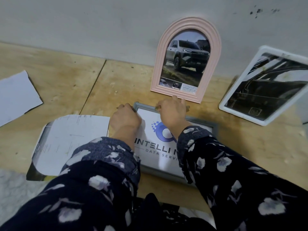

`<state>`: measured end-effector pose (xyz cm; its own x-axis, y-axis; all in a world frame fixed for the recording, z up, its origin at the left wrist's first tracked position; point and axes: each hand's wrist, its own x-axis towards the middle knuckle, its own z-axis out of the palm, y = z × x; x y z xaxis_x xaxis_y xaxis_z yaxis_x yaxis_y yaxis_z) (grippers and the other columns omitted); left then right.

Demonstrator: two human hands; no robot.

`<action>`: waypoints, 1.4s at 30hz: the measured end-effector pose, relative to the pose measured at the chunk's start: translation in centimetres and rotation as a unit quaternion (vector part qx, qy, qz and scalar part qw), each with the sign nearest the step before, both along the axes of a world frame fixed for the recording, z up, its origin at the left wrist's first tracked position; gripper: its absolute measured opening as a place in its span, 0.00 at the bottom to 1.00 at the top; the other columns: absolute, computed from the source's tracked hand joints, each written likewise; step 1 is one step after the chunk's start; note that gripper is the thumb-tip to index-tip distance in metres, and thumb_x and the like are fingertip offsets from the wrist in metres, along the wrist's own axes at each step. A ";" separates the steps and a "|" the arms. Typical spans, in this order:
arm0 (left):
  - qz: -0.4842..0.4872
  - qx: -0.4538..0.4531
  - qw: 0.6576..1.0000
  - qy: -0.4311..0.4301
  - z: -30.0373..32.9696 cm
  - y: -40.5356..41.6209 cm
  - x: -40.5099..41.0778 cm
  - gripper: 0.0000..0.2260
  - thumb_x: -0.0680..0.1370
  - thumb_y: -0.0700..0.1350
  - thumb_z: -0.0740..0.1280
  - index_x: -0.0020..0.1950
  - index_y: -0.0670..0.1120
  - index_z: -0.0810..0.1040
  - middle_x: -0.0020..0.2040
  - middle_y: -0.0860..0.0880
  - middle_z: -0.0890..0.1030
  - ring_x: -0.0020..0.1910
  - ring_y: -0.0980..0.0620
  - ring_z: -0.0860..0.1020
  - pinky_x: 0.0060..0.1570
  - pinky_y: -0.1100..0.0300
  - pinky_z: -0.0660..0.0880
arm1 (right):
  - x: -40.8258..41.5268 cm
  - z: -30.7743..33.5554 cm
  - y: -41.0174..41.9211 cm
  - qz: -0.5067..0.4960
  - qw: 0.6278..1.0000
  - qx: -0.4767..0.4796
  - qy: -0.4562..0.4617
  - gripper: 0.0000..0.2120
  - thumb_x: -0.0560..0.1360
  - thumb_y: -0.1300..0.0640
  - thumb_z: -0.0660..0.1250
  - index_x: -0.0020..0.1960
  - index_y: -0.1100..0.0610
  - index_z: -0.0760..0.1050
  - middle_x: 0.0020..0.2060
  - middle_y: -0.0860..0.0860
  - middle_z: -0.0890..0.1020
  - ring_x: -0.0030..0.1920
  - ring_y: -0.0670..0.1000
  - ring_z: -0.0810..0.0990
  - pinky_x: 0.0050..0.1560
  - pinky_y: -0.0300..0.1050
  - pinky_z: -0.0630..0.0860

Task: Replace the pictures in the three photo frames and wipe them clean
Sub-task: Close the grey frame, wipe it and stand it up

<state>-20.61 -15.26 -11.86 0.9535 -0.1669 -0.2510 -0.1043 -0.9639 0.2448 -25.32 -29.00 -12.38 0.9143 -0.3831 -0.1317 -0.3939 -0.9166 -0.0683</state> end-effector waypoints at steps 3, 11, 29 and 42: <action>0.001 0.000 1.000 0.001 0.2 -0.3 -0.3 0.13 0.80 0.47 0.60 0.62 0.45 0.73 0.62 0.45 0.72 0.57 0.40 0.75 0.45 0.53 0.66 | -1.5 -0.1 -1.3 -0.002 1.000 -0.014 0.008 0.13 0.78 0.59 0.59 0.57 0.45 0.77 0.52 0.47 0.80 0.57 0.54 0.70 0.50 0.51 0.61; 0.005 0.011 1.000 -0.003 0.1 -0.8 -0.8 0.13 0.80 0.47 0.59 0.63 0.44 0.72 0.62 0.44 0.71 0.58 0.39 0.74 0.46 0.51 0.67 | -5.7 -0.5 -4.4 -0.030 0.998 -0.048 -0.003 0.12 0.79 0.58 0.59 0.57 0.45 0.76 0.50 0.46 0.79 0.56 0.54 0.70 0.49 0.51 0.60; 0.006 0.048 0.999 -0.012 0.3 -1.6 -1.1 0.16 0.80 0.48 0.59 0.65 0.43 0.71 0.62 0.41 0.72 0.58 0.36 0.75 0.52 0.47 0.71 | -12.2 -1.8 -10.6 -0.138 0.989 0.043 -0.043 0.14 0.78 0.58 0.59 0.58 0.47 0.78 0.50 0.51 0.78 0.53 0.57 0.76 0.53 0.52 0.75; -0.006 0.057 0.998 -0.010 -0.1 -1.6 -0.6 0.17 0.78 0.49 0.62 0.64 0.43 0.71 0.60 0.41 0.73 0.57 0.36 0.75 0.52 0.46 0.72 | -13.1 -0.9 -10.5 -0.277 0.953 0.111 -0.052 0.09 0.78 0.64 0.57 0.56 0.61 0.72 0.51 0.58 0.78 0.49 0.57 0.77 0.43 0.45 0.69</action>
<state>-21.17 -16.89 -12.00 0.9563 -0.1499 -0.2510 -0.1200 -0.9842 0.1305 -38.44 -39.50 -13.27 0.5915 -0.7846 -0.1859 -0.7945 -0.5278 -0.3003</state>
